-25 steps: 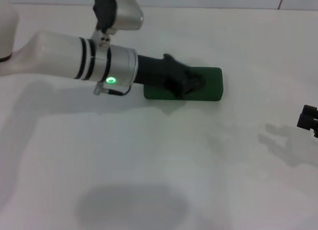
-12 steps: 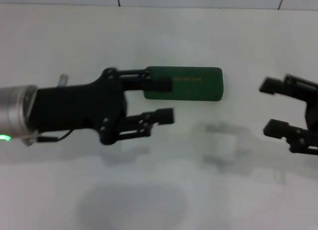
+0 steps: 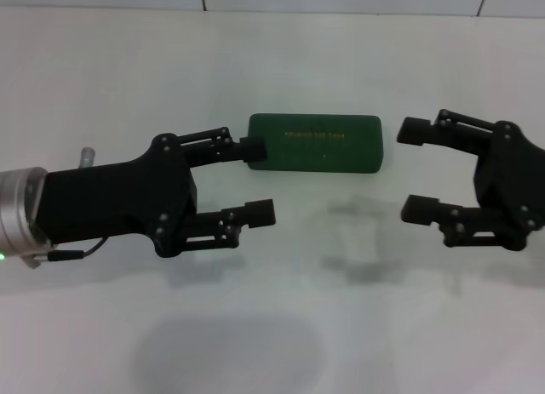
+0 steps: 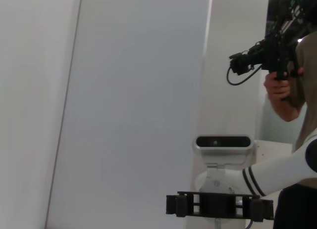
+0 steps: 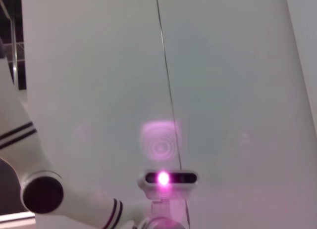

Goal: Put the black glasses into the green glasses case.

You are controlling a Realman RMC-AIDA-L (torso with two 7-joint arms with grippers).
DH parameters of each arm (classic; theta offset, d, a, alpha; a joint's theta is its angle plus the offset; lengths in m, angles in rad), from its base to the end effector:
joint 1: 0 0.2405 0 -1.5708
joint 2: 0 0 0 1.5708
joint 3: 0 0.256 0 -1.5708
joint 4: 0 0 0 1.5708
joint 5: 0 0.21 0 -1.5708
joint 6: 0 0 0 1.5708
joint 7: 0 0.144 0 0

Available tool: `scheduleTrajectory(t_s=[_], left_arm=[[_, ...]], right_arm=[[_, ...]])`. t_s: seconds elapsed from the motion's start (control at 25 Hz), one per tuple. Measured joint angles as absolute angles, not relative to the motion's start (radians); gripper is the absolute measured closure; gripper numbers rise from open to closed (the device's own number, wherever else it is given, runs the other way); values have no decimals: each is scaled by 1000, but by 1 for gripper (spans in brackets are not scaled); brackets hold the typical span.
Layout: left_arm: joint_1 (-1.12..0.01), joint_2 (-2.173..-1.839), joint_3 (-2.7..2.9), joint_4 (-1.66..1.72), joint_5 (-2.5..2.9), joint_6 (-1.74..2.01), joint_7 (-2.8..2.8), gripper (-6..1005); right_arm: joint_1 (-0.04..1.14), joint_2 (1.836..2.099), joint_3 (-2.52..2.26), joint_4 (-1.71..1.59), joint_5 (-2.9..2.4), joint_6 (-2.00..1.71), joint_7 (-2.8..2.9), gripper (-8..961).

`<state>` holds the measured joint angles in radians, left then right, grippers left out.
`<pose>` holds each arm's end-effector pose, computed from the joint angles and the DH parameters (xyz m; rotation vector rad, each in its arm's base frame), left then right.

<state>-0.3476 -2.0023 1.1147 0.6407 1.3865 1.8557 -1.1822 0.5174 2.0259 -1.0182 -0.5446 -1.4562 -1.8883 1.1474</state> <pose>-0.2373 0.2658 0.0208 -2.7638 -0.2560 -1.2902 0.2024 0.2941 0.0122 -2.7991 0.1236 1.3745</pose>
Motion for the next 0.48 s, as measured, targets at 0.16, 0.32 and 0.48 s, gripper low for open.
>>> scheduleTrajectory(t_s=[0.16, 0.32, 0.48], left_arm=[[-349, -2004, 1091, 638, 1396, 1846, -1170, 270], [-348, -2008, 1076, 634, 1405, 1842, -1155, 270], [-348, -2009, 1076, 634, 1407, 1839, -1155, 270]], right_arm=[[518, 2026, -1039, -544, -1454, -1857, 1148, 121], [517, 2027, -1046, -544, -1452, -1853, 1148, 121], [515, 2028, -1047, -544, -1451, -1851, 1148, 121]])
